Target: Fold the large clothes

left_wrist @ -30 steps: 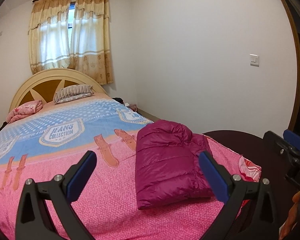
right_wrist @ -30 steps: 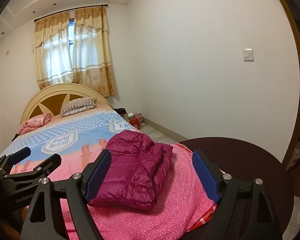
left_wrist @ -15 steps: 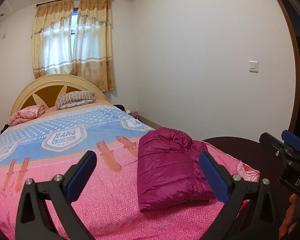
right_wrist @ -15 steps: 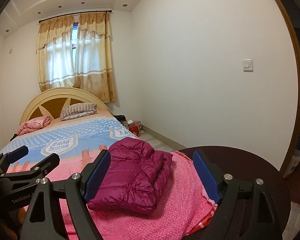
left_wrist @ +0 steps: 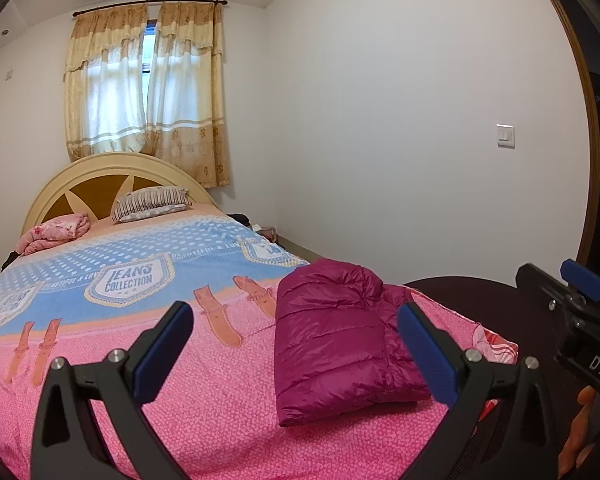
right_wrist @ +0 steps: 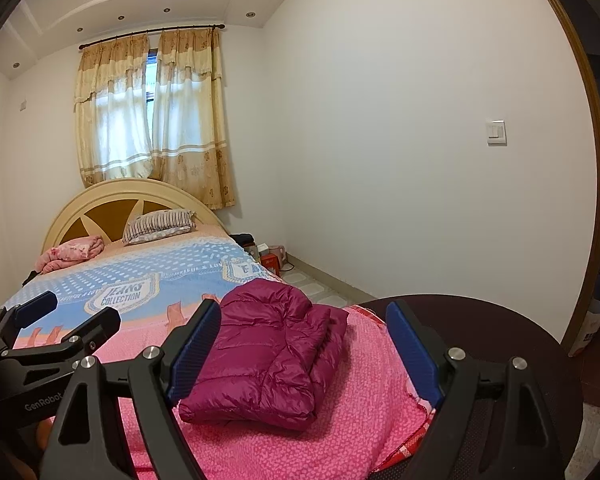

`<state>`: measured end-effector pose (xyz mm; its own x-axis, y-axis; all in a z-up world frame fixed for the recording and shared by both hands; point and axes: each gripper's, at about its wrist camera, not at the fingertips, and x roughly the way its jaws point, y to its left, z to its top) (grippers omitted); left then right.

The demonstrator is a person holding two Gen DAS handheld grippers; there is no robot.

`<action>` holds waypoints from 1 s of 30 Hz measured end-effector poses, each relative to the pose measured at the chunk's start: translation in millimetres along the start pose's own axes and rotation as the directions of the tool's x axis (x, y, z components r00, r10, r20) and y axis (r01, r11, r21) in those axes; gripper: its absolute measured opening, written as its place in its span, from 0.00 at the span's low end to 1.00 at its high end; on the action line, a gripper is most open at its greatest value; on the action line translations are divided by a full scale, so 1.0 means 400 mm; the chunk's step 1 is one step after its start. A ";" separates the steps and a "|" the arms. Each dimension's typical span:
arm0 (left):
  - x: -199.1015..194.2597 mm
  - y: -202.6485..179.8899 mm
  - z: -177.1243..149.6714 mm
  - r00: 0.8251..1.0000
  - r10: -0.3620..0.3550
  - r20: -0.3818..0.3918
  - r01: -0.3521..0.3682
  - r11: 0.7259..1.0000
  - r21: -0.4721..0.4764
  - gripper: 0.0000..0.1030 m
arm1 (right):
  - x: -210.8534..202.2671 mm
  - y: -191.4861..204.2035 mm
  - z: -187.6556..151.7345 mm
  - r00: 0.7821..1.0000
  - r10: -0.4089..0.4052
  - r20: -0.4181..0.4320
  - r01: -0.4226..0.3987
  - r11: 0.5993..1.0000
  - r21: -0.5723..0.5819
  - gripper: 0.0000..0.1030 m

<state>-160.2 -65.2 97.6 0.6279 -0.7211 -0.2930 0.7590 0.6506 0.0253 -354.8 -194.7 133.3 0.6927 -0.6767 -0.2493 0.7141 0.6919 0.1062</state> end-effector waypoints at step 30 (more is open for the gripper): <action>-0.001 0.008 0.005 1.000 0.028 0.015 -0.028 1.000 -0.002 1.00 | 0.017 -0.004 -0.002 1.000 0.008 -0.013 -0.008 1.000 0.006 0.83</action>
<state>-157.8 -63.5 99.5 0.6512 -0.7061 -0.2781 0.7408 0.6710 0.0312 -351.2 -200.2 130.5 0.6970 -0.6679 -0.2608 0.7093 0.6956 0.1141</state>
